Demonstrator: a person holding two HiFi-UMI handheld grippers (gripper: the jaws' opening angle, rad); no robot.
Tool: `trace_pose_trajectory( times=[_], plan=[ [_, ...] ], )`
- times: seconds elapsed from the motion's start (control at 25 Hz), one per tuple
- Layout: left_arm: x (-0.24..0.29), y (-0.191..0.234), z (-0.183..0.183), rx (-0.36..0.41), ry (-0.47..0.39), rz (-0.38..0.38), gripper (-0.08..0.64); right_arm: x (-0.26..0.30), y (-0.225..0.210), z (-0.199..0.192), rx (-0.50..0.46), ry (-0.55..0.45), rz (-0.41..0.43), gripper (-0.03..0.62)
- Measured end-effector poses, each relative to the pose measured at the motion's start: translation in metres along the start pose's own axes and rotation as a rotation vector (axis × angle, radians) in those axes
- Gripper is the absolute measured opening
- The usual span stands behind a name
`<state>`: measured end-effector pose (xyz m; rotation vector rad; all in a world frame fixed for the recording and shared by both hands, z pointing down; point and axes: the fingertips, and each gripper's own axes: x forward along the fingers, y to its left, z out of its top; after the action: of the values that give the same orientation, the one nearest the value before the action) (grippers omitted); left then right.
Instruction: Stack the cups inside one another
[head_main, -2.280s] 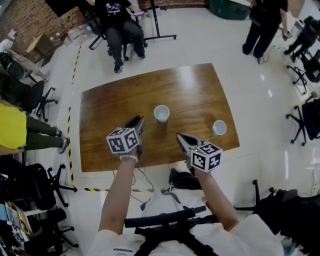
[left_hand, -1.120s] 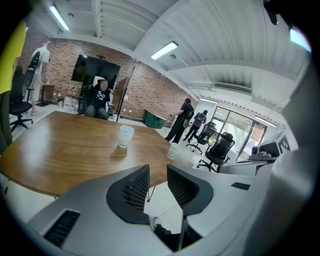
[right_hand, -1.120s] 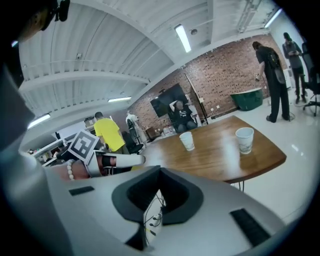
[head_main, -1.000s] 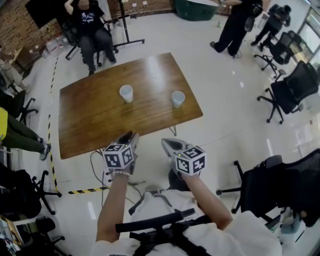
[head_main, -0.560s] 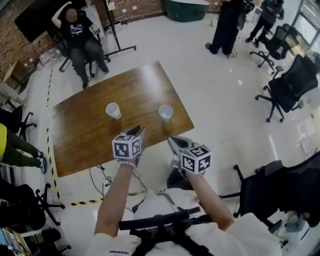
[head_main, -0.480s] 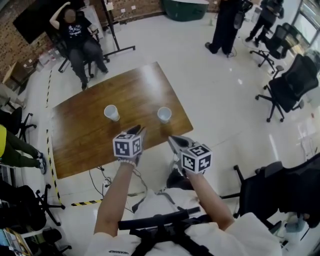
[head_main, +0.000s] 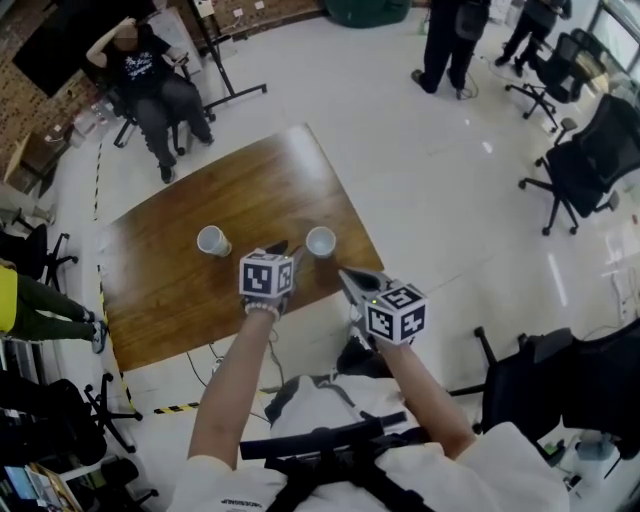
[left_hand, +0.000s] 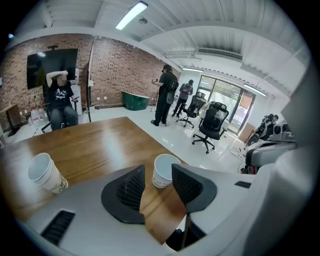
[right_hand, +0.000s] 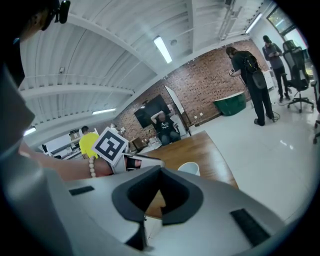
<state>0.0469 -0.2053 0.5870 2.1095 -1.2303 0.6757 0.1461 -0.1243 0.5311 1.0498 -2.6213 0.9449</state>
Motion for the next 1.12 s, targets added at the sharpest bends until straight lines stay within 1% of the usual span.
trace_pose_trajectory(
  times=[0.12, 0.32, 0.48, 0.6, 0.76, 0.8, 0.84, 1.12],
  plan=[
    [0.013, 0.003, 0.005, 0.015, 0.026, -0.001, 0.169, 0.002, -0.016, 0.005, 0.006, 0.0, -0.013, 0.003],
    [0.034, 0.006, 0.005, 0.037, 0.081, 0.001, 0.169, 0.009, -0.043, 0.016, -0.014, 0.022, -0.07, 0.003],
    [0.048, 0.011, -0.002, 0.015, 0.129, -0.009, 0.169, 0.017, -0.055, 0.029, -0.008, 0.017, -0.069, 0.003],
    [0.058, 0.01, -0.005, 0.018, 0.155, -0.013, 0.169, 0.022, -0.064, 0.034, -0.003, 0.02, -0.067, 0.003],
    [0.068, 0.011, -0.006, 0.023, 0.177, -0.015, 0.163, 0.028, -0.072, 0.037, 0.006, 0.027, -0.059, 0.003],
    [0.071, 0.011, -0.006, 0.023, 0.181, -0.016, 0.139, 0.028, -0.074, 0.038, 0.008, 0.028, -0.058, 0.003],
    [0.073, 0.011, -0.006, 0.024, 0.185, -0.018, 0.135, 0.029, -0.076, 0.038, 0.01, 0.029, -0.059, 0.003],
    [0.088, 0.007, -0.01, 0.024, 0.217, -0.028, 0.135, 0.026, -0.096, 0.039, 0.033, 0.031, -0.072, 0.003]
  ],
)
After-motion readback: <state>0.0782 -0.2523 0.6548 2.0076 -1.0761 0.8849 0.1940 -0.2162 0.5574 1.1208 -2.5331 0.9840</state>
